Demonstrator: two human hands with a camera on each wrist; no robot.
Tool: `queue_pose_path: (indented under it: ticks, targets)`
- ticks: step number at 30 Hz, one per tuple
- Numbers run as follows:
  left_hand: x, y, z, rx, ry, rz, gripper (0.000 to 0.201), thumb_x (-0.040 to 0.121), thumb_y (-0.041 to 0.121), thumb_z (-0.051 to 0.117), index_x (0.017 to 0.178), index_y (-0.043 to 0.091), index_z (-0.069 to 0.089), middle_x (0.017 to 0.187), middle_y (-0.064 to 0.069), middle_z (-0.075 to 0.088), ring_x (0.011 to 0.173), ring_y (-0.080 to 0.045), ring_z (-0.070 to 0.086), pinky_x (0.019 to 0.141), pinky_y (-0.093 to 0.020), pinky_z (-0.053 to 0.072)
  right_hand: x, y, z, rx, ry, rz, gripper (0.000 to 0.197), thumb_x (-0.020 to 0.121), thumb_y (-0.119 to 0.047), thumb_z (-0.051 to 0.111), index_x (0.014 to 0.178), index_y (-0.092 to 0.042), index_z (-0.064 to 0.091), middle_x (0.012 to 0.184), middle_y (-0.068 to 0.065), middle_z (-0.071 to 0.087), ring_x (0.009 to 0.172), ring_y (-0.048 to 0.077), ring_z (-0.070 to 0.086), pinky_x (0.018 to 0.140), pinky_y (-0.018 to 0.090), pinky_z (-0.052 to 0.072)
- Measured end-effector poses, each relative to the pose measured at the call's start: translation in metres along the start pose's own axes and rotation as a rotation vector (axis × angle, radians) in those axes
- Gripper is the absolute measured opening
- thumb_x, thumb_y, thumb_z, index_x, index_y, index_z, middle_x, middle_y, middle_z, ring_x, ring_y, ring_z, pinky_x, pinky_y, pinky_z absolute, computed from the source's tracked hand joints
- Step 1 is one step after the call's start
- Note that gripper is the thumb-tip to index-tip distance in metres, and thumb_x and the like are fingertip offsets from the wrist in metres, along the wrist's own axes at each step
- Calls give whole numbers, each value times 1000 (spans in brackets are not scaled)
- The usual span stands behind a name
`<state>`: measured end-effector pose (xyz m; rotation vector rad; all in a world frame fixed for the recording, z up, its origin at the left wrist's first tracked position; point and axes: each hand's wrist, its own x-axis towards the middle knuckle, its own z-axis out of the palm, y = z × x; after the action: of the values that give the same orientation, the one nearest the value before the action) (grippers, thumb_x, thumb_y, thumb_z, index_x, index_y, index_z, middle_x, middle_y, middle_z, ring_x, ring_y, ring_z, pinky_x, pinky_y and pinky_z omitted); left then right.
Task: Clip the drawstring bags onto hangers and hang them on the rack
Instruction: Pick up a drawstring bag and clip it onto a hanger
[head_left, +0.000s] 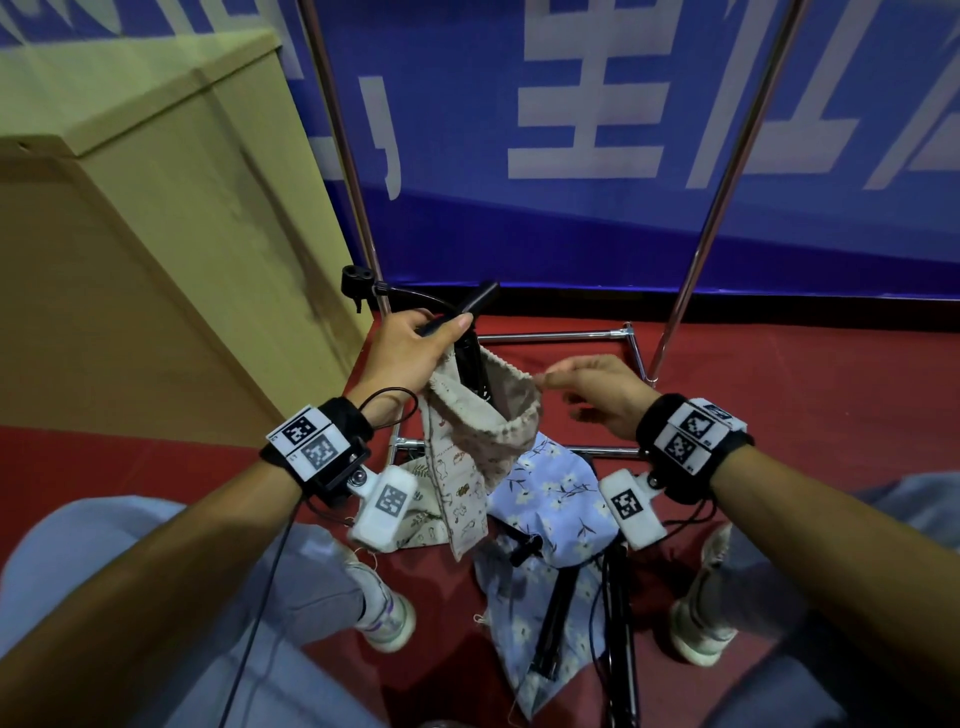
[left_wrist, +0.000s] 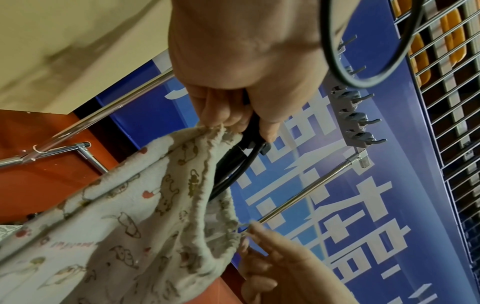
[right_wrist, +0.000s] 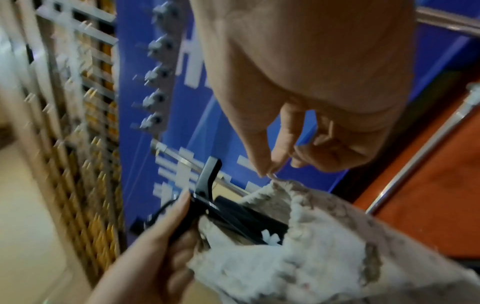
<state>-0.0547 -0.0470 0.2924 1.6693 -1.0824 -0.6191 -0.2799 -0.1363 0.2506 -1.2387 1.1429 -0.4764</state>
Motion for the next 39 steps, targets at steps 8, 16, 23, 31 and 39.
queue_pose_path:
  ticks: [8, 16, 23, 31, 39]
  targets:
    - [5, 7, -9, -4, 27, -42, 44, 88, 47, 72, 60, 17, 57, 41, 14, 47, 34, -1, 38, 38, -15, 30, 2, -28, -20, 487, -361, 256, 45, 96, -30, 56, 60, -25, 30, 59, -6, 36, 55, 9, 10, 45, 24, 7]
    - [27, -5, -40, -294, -130, -473, 35, 85, 54, 72, 89, 21, 62, 49, 8, 38, 33, -2, 24, 30, -13, 17, 6, -56, -74, 710, -23, 107, 46, 97, -24, 58, 59, -22, 32, 51, -7, 27, 43, 8, 29, 42, 20, 17]
    - [36, -14, -49, -563, -150, -645, 24, 100, 28, 55, 101, 6, 64, 78, -7, 69, 26, -3, 21, 25, -14, 17, 12, -53, -81, 728, -67, 145, 40, 100, -21, 50, 63, -21, 32, 51, -7, 33, 39, 6, 26, 39, 17, 18]
    - [47, -23, -69, -660, -12, -730, 31, 102, 15, 38, 71, 15, 35, 42, 4, 40, 22, -5, 18, 25, -17, 11, 21, -55, -118, 839, 195, 114, 37, 97, -16, 39, 63, -23, 26, 39, -7, 21, 28, 9, 16, 31, 19, 14]
    - [25, 44, -40, -815, -169, -482, 8, 94, 17, 51, 94, 9, 52, 90, -11, 72, 55, -14, 58, 39, -17, 36, 3, -72, -64, 555, -50, -166, 26, 98, -28, 52, 75, -15, 57, 57, -7, 31, 39, 6, 21, 38, 20, 16]
